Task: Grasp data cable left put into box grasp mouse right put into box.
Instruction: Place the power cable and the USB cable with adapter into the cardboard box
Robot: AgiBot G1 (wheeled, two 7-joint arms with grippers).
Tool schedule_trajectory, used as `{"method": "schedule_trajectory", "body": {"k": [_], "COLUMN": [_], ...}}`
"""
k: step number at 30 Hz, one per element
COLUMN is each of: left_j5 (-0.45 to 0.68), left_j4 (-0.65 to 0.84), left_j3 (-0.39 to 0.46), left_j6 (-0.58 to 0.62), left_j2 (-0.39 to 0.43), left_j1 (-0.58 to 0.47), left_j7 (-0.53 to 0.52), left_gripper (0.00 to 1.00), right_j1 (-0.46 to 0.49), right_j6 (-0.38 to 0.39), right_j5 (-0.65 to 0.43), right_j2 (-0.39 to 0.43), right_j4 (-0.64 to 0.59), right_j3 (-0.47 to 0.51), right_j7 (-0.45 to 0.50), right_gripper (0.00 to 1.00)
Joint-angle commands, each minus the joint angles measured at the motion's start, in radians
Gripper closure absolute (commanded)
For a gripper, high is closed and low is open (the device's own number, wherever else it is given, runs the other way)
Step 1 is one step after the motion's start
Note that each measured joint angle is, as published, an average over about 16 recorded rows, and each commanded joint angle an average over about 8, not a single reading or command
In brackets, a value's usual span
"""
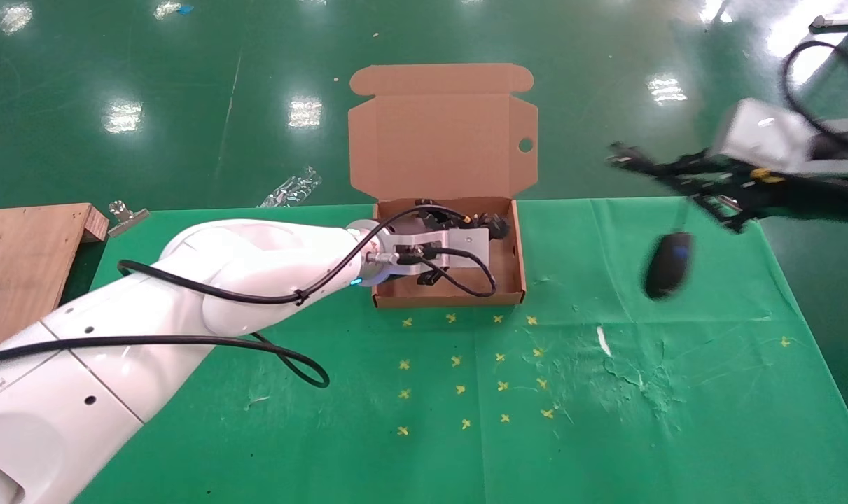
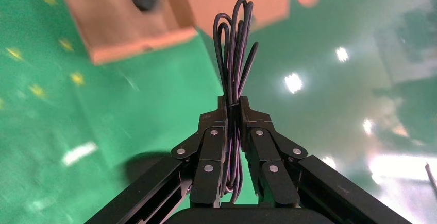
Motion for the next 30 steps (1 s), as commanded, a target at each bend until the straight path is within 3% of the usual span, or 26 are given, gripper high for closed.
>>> {"method": "schedule_trajectory", "body": {"k": [1, 12, 20, 26, 30], "left_j5": [-0.006, -0.098, -0.104, -0.122, -0.134], "left_j4": [0.002, 0.180, 0.288, 0.312, 0.324], "left_j3": [0.027, -0.074, -0.095, -0.100, -0.103], "left_j6": [-0.009, -0.022, -0.031, -0.035, -0.036], "left_j2": [0.000, -0.123, -0.162, -0.153, -0.149], "left_j1": [-0.007, -0.159, -0.214, -0.218, -0.220], "left_j7": [-0.020, -0.179, -0.172, -0.144, -0.128], "left_gripper": [0.00, 0.00, 0.00, 0.00, 0.00], "right_j1": [-0.006, 0.025, 0.013, 0.002, 0.006], "right_j6": [0.005, 0.007, -0.008, -0.008, 0.000], "right_j5": [0.015, 0.021, 0.065, 0.099, 0.120], "right_j2": [-0.015, -0.102, -0.210, -0.313, -0.391], "right_j4": [-0.001, 0.023, 0.021, -0.059, -0.198], "right_j3": [0.001, -0.021, -0.056, -0.081, -0.093], "right_j7": [0.000, -0.059, -0.111, -0.131, -0.163], "right_gripper": [1.00, 1.00, 1.00, 1.00, 1.00]}}
